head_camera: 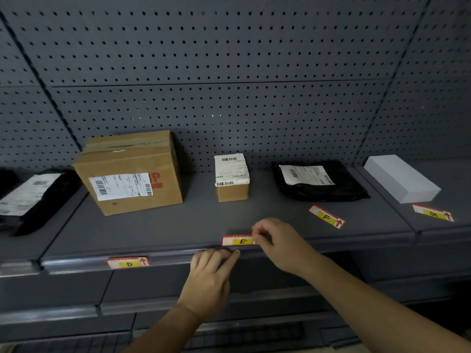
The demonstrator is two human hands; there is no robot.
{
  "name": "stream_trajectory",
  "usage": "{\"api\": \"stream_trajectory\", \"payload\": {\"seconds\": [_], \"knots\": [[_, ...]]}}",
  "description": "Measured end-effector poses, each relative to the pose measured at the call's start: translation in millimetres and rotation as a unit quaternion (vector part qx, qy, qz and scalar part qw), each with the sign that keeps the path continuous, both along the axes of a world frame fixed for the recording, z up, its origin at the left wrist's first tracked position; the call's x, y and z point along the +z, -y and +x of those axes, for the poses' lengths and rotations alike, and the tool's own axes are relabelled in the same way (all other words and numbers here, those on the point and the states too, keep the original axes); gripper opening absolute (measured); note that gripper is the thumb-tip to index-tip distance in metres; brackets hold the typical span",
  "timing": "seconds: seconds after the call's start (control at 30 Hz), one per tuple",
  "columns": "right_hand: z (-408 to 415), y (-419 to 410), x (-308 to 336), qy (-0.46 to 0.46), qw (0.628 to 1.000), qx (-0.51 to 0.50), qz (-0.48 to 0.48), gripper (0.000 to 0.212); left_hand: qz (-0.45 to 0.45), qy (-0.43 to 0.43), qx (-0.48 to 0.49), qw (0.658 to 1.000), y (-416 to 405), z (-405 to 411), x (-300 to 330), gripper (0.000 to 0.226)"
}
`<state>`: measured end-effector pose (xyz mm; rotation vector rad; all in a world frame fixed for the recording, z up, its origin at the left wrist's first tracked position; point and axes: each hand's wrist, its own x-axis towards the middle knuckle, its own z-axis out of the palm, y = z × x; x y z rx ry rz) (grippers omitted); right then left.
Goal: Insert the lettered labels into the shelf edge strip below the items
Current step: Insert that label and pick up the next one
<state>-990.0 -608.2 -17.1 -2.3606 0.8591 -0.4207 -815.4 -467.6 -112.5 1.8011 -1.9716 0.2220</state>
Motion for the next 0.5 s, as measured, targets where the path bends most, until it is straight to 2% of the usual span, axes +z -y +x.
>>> {"api": "stream_trajectory", "payload": {"seconds": [0.23, 0.5], "knots": [[7.4, -3.6, -11.6, -0.034, 0.996, 0.023, -0.081, 0.005, 0.004, -0.007, -0.003, 1.000, -3.9, -1.1, 2.8, 0.068], [8.8, -16.0, -45.7, -0.025, 0.974, 0.023, -0.225, 0.006, 0.018, -0.003, 0.008, 1.000, -6.9, -3.6, 2.8, 0.072]]}}
